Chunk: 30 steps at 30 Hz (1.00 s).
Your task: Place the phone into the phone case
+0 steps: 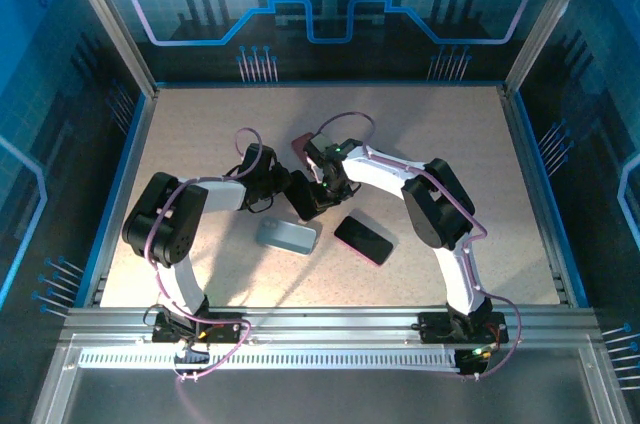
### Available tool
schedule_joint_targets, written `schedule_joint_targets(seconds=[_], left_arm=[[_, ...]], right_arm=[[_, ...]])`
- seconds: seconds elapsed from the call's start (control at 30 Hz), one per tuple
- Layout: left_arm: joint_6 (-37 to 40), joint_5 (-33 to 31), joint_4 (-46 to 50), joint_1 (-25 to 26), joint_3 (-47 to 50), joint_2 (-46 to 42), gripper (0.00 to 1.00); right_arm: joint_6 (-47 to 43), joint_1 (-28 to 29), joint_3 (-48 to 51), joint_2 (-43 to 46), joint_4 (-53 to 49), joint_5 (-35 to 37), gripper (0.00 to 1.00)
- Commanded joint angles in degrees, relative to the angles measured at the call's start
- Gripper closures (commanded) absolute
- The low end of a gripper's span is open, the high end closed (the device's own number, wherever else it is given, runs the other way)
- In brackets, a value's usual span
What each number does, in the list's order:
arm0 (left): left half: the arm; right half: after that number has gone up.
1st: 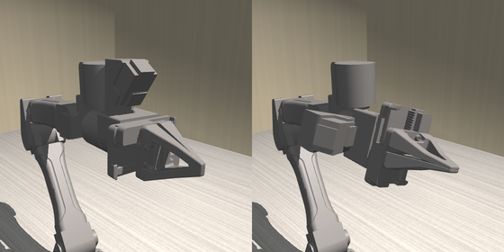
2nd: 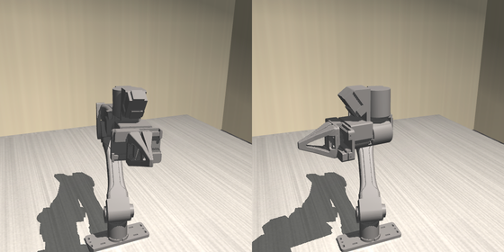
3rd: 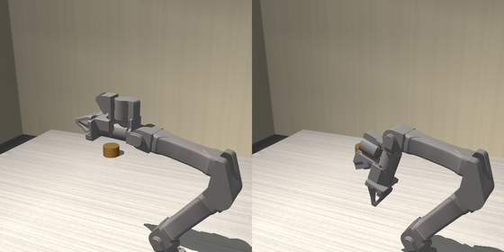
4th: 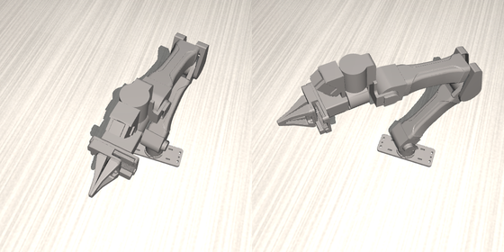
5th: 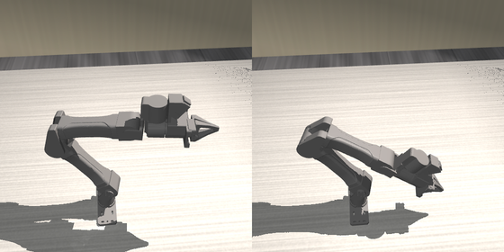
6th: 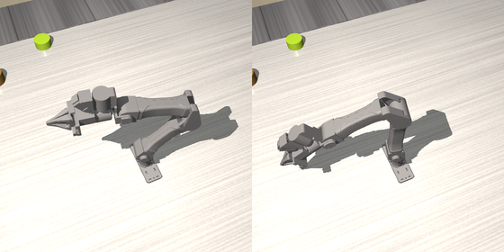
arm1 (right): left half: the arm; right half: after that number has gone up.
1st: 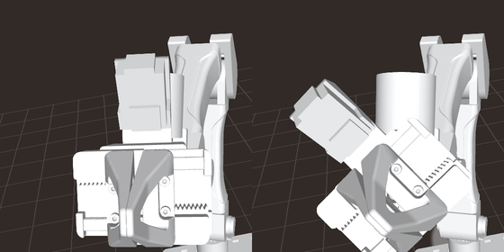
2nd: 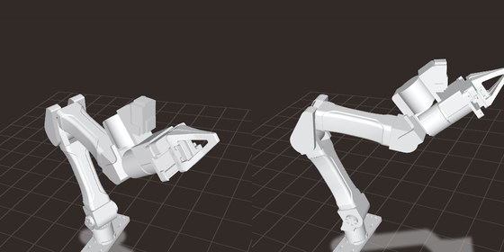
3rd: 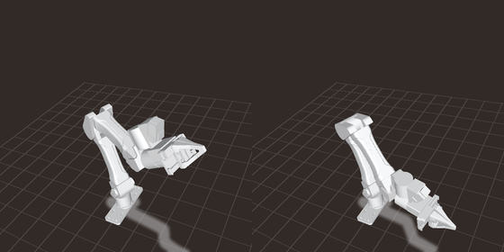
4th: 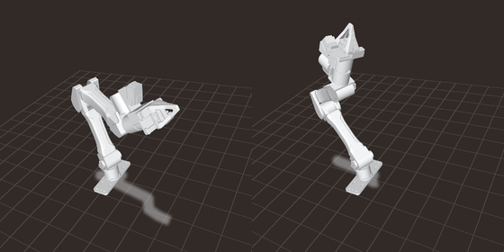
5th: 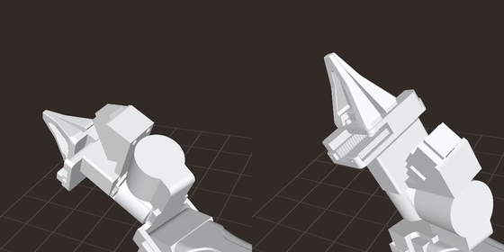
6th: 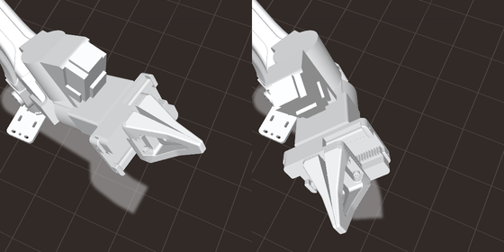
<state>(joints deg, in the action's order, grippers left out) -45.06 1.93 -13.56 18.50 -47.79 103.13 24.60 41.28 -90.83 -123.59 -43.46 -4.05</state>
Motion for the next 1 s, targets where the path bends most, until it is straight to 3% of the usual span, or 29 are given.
schedule_joint_targets(seconds=[0.0,0.5,0.97], left_arm=[[-0.9,1.7,5.2,0.7,2.0,3.8,0.86],[-2.2,2.2,6.9,-0.4,0.9,4.8,0.86],[1.0,4.6,8.5,-0.5,-5.3,4.2,0.86]], right_arm=[[1.3,6.7,9.6,-17.8,1.4,-7.8,1.00],[1.8,6.5,9.9,-17.4,4.2,-9.2,1.00],[6.6,2.3,7.7,4.7,7.1,-8.0,1.00]])
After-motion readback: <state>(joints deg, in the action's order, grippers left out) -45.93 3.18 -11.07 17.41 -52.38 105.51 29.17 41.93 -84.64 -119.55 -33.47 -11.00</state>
